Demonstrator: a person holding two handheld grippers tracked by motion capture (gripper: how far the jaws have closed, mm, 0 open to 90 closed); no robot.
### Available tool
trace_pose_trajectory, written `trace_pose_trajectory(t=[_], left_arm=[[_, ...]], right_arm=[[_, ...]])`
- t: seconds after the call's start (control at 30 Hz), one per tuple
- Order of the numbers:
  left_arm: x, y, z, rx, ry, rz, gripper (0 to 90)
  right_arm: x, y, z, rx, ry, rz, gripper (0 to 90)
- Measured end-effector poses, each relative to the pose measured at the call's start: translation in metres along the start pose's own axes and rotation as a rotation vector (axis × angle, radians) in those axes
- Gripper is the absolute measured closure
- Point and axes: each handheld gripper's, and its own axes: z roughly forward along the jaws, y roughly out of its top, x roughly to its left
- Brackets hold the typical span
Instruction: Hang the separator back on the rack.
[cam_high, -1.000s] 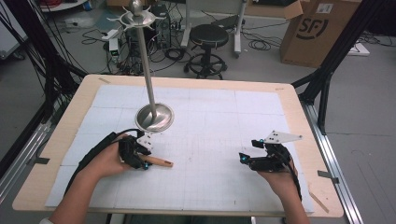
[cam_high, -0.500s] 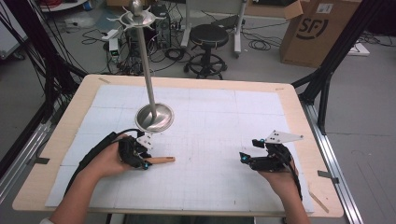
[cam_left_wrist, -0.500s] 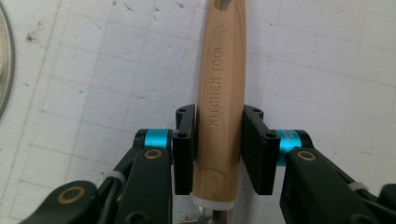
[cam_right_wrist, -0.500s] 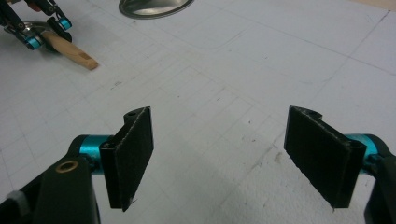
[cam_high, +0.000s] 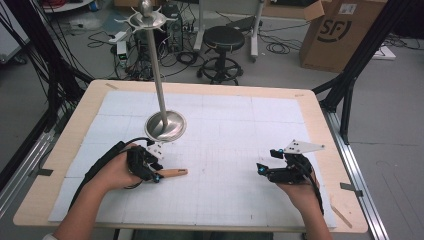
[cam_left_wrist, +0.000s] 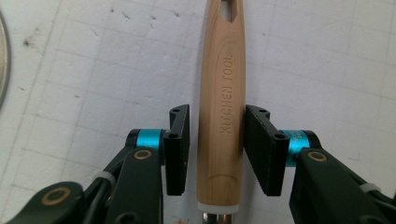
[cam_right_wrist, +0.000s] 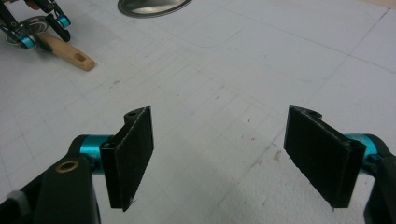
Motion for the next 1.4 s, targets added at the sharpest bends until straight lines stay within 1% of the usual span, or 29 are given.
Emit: trace_pose_trajectory(t=[0.23, 0.27, 0.37, 0.43, 0.5, 0.53, 0.6, 0.7, 0.73, 0.77, 0.83, 0.87, 0.93, 1.0, 1.1, 1.27, 1.4], left_arm=[[-0.003, 0.007, 0.003, 0.053, 0.027, 0.004, 62.8], [-0.004, 0.009, 0.003, 0.062, 0.026, -0.002, 63.0], [-0.003, 0.010, 0.003, 0.073, 0.028, -0.003, 63.7], [-0.004, 0.010, 0.003, 0.069, 0.031, -0.009, 63.9], [-0.004, 0.010, 0.003, 0.069, 0.033, -0.004, 64.7], [-0.005, 0.010, 0.003, 0.067, 0.036, -0.002, 65.6], [-0.005, 0.010, 0.003, 0.063, 0.036, 0.018, 66.5], [-0.003, 0.008, 0.002, 0.048, 0.026, 0.006, 67.7], [-0.003, 0.007, 0.002, 0.041, 0.024, 0.001, 67.8], [-0.003, 0.007, 0.002, 0.039, 0.024, 0.008, 67.8], [-0.003, 0.007, 0.002, 0.033, 0.023, 0.004, 67.8], [-0.003, 0.007, 0.001, 0.027, 0.025, 0.009, 67.9], [-0.003, 0.006, -0.001, 0.013, 0.030, 0.007, 67.9], [-0.002, 0.006, -0.004, -0.011, 0.031, 0.012, 67.9], [-0.002, 0.004, -0.011, -0.049, 0.038, 0.003, 68.0], [-0.002, 0.001, -0.023, -0.151, 0.052, -0.016, 67.9], [-0.002, -0.002, -0.032, -0.224, 0.058, -0.008, 67.9]], right_arm=[[0.000, 0.001, 0.001, 0.000, -0.002, 0.000, 23.1], [0.000, 0.001, 0.001, -0.001, 0.002, -0.001, 23.0], [0.001, 0.001, 0.002, 0.001, 0.002, -0.004, 23.1], [0.001, 0.001, 0.002, 0.000, 0.001, -0.003, 23.1], [0.002, 0.001, 0.002, 0.003, 0.003, 0.003, 23.1], [0.002, 0.002, 0.003, 0.002, 0.004, -0.005, 23.1], [0.003, 0.002, 0.003, 0.006, 0.006, -0.002, 23.1], [0.003, 0.004, 0.005, 0.000, 0.008, -0.012, 23.1], [0.003, 0.004, 0.005, 0.002, 0.010, -0.008, 23.1], [0.003, 0.004, 0.005, 0.006, 0.010, -0.011, 23.1], [0.003, 0.003, 0.005, 0.011, 0.010, -0.005, 23.1], [0.002, 0.002, 0.005, 0.009, 0.008, -0.004, 23.1], [0.000, 0.002, 0.004, 0.006, 0.003, -0.004, 23.1], [0.000, 0.001, 0.004, 0.006, 0.004, -0.007, 23.1], [0.000, 0.002, 0.004, 0.006, 0.006, -0.001, 23.1], [0.002, 0.002, 0.005, 0.010, 0.009, -0.008, 23.1], [0.002, 0.002, 0.004, 0.007, 0.007, -0.005, 23.1]])
